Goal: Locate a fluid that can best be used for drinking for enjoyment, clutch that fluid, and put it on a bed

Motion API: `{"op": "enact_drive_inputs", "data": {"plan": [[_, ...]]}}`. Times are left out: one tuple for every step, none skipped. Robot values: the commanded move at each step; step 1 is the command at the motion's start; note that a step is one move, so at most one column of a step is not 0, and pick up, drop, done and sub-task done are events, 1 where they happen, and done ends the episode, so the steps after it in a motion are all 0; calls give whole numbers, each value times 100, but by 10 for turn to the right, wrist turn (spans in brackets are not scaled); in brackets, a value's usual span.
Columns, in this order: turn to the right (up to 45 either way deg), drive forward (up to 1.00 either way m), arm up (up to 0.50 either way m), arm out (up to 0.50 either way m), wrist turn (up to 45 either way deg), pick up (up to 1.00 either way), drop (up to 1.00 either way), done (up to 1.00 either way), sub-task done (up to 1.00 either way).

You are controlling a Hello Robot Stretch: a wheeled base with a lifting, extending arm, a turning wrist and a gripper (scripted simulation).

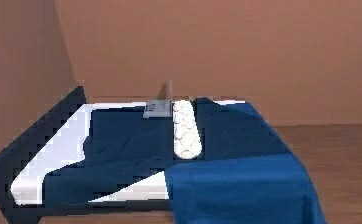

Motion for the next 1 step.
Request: {"op": "enact_drive_inputs", "data": {"plan": [[0, 15, 0, 0, 0, 0, 0, 0, 0]]}}
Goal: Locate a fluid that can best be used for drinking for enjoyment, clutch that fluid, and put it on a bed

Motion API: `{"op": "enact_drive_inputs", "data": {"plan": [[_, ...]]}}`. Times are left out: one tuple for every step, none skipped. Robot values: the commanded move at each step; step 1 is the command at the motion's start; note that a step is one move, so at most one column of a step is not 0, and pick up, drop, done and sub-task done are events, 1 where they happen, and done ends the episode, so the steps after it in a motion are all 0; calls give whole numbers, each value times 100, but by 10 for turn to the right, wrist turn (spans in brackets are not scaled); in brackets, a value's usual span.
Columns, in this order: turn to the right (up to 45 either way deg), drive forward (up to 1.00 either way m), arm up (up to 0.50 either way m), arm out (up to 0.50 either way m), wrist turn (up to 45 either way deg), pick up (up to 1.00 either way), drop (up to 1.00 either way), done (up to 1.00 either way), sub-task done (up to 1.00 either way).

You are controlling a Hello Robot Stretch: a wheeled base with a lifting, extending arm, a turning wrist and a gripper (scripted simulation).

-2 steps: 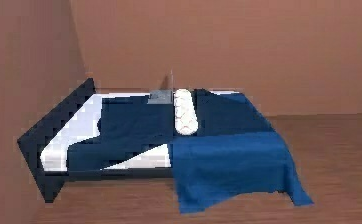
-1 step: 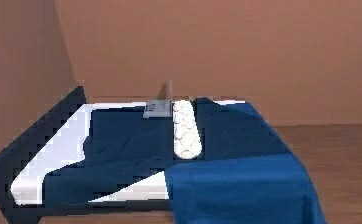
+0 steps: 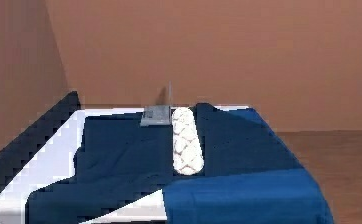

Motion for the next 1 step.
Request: {"op": "enact_drive_inputs", "data": {"plan": [[450, 0, 0, 0, 0, 0, 0, 0, 0]]}}
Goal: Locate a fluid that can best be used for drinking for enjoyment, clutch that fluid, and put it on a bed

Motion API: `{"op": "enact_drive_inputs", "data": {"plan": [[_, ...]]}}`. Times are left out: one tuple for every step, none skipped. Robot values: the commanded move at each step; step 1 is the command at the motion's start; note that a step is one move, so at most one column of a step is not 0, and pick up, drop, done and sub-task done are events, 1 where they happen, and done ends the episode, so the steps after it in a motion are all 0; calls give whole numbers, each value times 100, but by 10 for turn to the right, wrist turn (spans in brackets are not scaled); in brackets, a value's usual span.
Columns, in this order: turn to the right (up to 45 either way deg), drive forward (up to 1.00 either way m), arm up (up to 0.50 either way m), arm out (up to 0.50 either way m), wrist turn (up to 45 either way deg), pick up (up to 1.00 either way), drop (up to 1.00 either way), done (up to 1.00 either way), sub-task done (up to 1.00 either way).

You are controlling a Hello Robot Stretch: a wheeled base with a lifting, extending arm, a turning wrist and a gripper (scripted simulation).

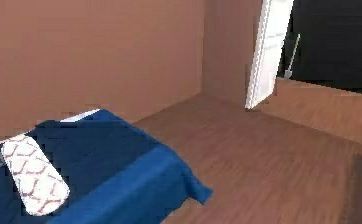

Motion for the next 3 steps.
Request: {"op": "enact_drive_inputs", "data": {"plan": [[330, 0, 0, 0, 0, 0, 0, 0, 0], [0, 100, 0, 0, 0, 0, 0, 0, 0], [0, 100, 0, 0, 0, 0, 0, 0, 0]]}}
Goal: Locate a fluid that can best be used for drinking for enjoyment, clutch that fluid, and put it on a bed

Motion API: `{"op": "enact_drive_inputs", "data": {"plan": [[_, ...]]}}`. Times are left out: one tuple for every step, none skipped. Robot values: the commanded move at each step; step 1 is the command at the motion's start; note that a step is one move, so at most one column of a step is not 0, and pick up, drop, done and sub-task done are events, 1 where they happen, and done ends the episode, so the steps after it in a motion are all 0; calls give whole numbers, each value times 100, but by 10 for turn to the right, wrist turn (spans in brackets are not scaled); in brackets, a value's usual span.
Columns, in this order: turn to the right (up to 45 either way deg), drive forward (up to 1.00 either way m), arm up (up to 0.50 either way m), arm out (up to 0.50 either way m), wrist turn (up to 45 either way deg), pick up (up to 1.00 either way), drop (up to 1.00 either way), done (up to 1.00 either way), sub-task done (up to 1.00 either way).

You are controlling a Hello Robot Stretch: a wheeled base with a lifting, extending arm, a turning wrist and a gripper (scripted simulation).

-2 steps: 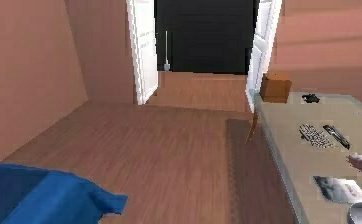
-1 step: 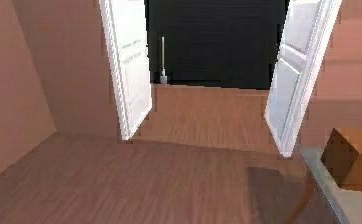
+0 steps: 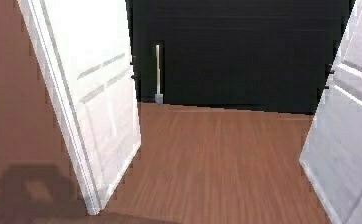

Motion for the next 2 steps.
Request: {"op": "enact_drive_inputs", "data": {"plan": [[0, 100, 0, 0, 0, 0, 0, 0, 0], [0, 100, 0, 0, 0, 0, 0, 0, 0]]}}
